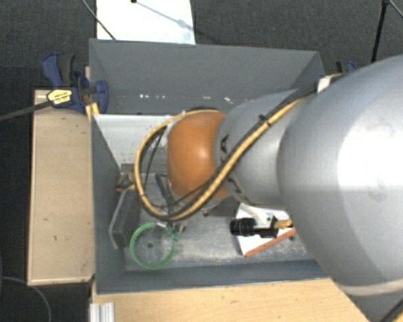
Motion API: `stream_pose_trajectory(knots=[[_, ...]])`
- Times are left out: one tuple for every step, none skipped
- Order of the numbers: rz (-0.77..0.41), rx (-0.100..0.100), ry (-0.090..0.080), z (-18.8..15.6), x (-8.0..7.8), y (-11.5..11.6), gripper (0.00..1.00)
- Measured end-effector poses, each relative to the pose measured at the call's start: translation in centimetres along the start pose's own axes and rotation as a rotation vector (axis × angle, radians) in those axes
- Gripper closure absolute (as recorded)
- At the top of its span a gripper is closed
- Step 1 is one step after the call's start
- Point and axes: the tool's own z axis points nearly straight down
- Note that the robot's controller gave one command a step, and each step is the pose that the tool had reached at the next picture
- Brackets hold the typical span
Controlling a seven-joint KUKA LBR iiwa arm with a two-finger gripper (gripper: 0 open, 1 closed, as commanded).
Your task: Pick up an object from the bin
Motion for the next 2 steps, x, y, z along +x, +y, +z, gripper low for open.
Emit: stream_pose_trajectory(knots=[[-0.002, -0.001, 0.001, -2.1, 0.1, 0.0, 1.0], [-0.004, -0.004, -0.002, -3.8, 0.0, 0.1, 1.0]])
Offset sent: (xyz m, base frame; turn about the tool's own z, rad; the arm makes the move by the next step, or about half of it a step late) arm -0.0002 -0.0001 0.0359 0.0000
